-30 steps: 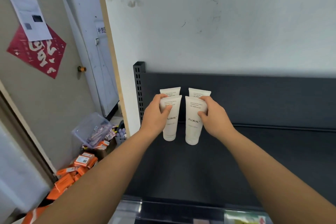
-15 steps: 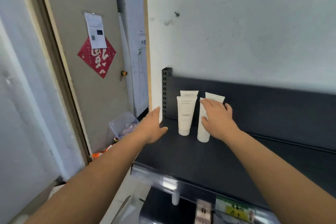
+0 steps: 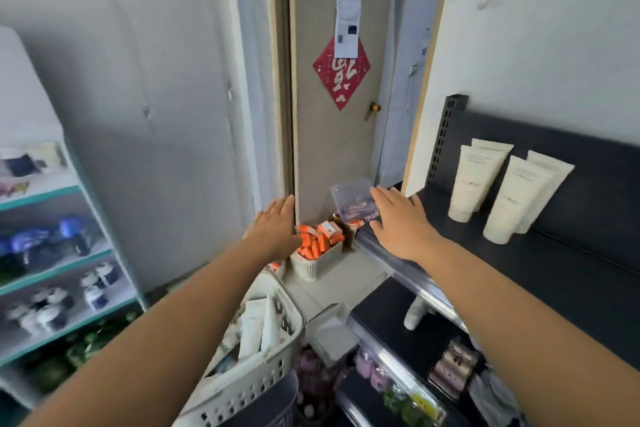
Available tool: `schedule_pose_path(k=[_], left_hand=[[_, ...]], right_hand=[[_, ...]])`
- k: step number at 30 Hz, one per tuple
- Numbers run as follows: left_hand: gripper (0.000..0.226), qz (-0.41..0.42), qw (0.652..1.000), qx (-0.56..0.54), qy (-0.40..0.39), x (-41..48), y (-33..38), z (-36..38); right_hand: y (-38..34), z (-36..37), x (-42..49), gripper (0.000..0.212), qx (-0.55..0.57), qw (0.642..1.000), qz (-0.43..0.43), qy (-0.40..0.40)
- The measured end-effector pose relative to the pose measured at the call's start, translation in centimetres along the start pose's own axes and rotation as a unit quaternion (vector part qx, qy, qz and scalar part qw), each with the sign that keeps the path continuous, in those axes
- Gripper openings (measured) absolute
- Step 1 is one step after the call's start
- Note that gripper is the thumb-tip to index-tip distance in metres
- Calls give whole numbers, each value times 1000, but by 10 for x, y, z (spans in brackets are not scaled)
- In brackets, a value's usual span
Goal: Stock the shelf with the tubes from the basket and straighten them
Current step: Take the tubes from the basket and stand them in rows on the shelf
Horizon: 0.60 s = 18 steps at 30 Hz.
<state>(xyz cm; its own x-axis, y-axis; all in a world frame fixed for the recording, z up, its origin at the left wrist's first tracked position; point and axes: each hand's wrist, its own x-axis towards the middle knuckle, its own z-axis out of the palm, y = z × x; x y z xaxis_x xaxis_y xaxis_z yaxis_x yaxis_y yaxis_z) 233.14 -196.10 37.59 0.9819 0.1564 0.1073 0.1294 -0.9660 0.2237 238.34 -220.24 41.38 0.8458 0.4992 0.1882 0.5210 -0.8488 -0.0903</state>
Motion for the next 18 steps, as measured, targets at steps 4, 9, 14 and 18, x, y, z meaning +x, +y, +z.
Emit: schedule_pose_path(k=[4, 9, 14, 18], left_hand=[[89, -63, 998, -2, -2, -33, -54, -4], [87, -108, 994, -2, -16, -53, -105, -3], [83, -139, 990, -15, -34, -65, -155, 19], [84, -174, 981, -45, -73, -71, -200, 51]], right_hand=[[-50, 20, 11, 66, 7, 998, -53, -24], [-101, 39, 31, 65, 21, 994, -101, -38], [-143, 74, 55, 64, 33, 988, -142, -55], [-173, 119, 74, 63, 49, 982, -164, -84]])
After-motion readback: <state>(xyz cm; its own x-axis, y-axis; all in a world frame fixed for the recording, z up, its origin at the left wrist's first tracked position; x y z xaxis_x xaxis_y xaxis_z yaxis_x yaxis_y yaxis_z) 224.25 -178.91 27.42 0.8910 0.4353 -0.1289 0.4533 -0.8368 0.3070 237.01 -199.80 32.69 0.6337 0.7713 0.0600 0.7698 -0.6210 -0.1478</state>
